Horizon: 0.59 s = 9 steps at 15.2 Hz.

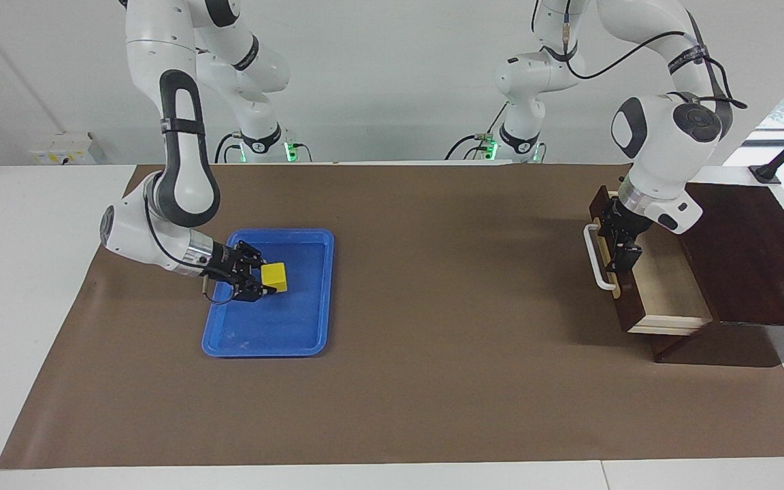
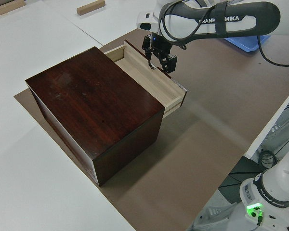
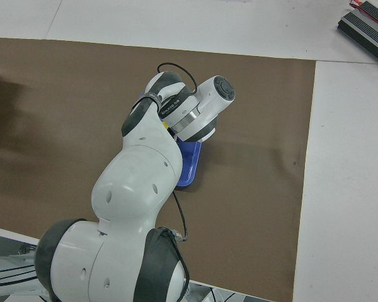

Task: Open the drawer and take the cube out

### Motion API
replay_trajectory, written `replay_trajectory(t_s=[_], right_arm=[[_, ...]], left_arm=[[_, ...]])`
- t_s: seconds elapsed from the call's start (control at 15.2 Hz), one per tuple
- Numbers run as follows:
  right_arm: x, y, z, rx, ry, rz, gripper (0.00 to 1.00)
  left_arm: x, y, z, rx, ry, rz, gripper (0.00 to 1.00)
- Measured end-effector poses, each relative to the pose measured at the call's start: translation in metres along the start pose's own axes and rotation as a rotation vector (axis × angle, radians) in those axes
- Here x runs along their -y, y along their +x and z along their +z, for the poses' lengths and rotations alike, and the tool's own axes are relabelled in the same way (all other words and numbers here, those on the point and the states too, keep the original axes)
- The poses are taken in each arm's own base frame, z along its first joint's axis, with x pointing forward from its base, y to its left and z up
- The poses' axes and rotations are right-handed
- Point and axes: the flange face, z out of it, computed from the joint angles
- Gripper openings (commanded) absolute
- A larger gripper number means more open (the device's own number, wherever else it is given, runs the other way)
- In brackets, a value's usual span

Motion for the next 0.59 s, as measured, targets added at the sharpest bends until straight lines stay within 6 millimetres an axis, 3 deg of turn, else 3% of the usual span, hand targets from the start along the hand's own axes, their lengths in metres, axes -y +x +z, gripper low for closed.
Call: replay_trajectory(t_s=[0.59], right_arm=[[-0.022,0.027,0.018,0.037,0.091,0.018,0.00]], left_arm=[[0.019,0.089,-0.004,-0.078,-0.030,0.027,1.00]])
